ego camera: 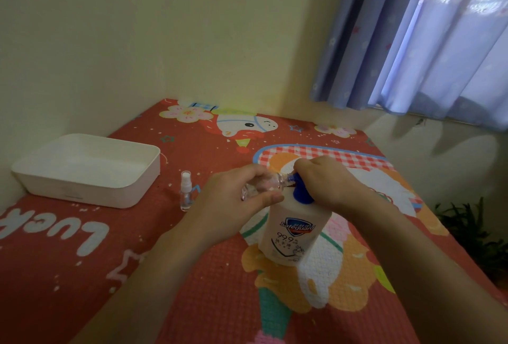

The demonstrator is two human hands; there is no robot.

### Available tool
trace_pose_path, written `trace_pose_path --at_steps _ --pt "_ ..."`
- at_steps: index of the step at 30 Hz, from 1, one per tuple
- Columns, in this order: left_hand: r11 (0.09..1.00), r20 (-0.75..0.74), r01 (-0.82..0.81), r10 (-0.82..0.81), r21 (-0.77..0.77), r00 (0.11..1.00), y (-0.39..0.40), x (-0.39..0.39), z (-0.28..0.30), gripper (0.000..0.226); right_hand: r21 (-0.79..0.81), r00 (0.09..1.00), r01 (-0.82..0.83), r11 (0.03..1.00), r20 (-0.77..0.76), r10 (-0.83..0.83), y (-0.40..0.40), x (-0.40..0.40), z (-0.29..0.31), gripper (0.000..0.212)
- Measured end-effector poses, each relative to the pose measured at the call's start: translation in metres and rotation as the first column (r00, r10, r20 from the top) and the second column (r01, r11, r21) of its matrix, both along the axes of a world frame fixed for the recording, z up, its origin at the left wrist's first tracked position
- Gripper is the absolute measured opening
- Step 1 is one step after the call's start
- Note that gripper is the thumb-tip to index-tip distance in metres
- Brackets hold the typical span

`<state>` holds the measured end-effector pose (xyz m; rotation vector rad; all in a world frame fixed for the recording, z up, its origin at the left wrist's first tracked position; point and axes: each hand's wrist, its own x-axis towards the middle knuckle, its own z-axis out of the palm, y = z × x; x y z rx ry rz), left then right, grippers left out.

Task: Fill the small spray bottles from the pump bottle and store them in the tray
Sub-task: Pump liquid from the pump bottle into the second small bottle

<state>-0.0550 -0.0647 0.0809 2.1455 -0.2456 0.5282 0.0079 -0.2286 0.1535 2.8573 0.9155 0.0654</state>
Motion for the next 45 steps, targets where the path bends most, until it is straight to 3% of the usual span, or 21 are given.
trace_pose_path --at_steps 7,15,20,33,40,45 --pt "0.999 0.045 0.006 -0.007 0.040 0.999 0.002 0.003 0.008 0.049 0.044 0.989 0.023 0.999 -0.150 -0.016 -0.001 -0.007 0.021 0.005" --pt "0.999 0.066 -0.005 0.003 0.036 0.998 0.001 0.003 0.009 0.049 0.034 0.998 0.003 0.999 -0.059 -0.001 -0.001 -0.002 0.013 0.003" --pt "1.000 0.052 -0.001 0.000 0.010 0.999 0.000 0.004 0.006 0.047 0.066 1.000 0.021 0.998 -0.014 -0.020 -0.003 0.000 0.005 0.015" --pt "0.999 0.022 -0.005 0.004 0.037 1.000 0.001 0.002 0.002 0.045 0.196 0.986 0.131 0.972 -0.128 -0.107 0.000 -0.002 -0.002 0.018" --pt "0.999 0.059 -0.014 0.011 0.048 0.998 0.000 0.003 0.008 0.042 0.069 0.983 0.065 0.995 -0.176 -0.052 -0.003 -0.008 0.021 0.011" --pt "1.000 0.044 -0.019 0.018 0.019 0.999 -0.002 0.002 0.006 0.036 0.022 0.994 0.036 0.999 -0.103 -0.034 0.000 -0.005 0.018 0.004"
